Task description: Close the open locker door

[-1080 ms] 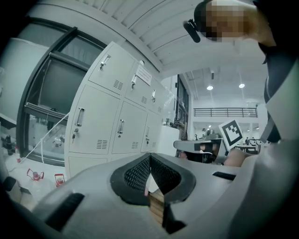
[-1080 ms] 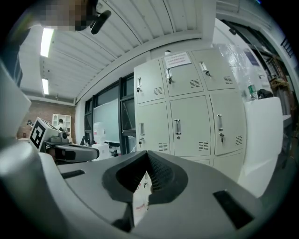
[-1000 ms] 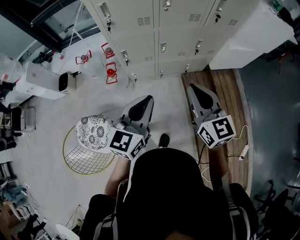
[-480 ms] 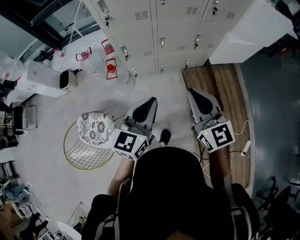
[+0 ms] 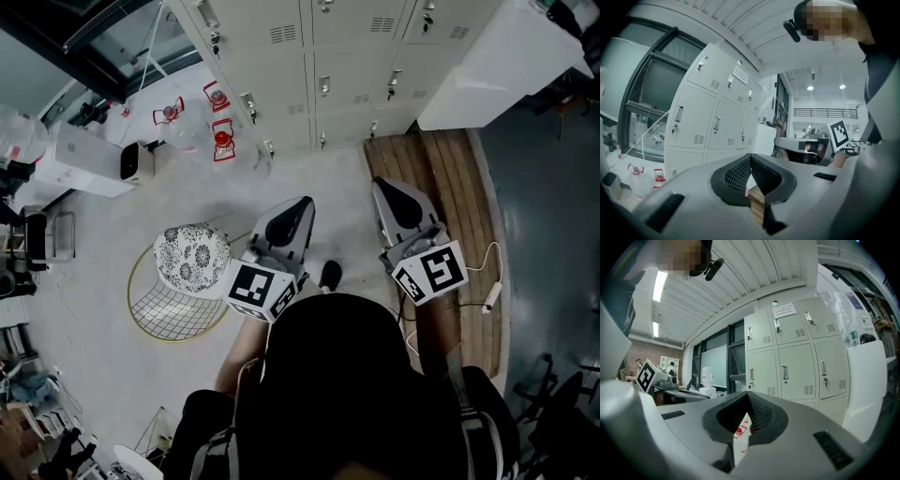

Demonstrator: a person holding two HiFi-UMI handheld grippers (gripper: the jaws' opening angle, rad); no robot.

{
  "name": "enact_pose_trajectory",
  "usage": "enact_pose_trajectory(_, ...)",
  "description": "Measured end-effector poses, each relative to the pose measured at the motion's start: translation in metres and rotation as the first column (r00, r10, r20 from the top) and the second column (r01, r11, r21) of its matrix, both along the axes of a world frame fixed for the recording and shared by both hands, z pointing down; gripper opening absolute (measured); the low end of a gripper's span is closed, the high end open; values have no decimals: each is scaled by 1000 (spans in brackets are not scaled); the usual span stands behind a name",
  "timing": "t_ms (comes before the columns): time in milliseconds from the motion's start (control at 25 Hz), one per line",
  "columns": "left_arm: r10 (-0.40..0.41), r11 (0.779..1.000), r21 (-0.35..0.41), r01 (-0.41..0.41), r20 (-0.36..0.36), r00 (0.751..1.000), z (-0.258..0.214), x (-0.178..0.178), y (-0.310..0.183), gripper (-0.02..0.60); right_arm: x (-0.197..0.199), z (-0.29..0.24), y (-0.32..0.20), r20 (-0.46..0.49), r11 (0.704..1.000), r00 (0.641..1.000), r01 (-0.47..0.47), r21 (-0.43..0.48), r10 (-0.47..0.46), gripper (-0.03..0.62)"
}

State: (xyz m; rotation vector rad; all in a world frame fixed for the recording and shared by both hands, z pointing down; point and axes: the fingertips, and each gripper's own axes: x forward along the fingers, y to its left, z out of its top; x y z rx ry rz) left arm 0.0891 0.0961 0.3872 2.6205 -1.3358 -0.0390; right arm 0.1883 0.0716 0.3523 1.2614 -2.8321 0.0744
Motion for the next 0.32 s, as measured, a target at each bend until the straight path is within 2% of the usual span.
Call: enact_pose_trajectory(320, -3, 1000, 4, 3, -3, 1000, -3, -3, 1, 18, -8, 0, 0, 11, 1000, 1000, 0, -4, 0, 3)
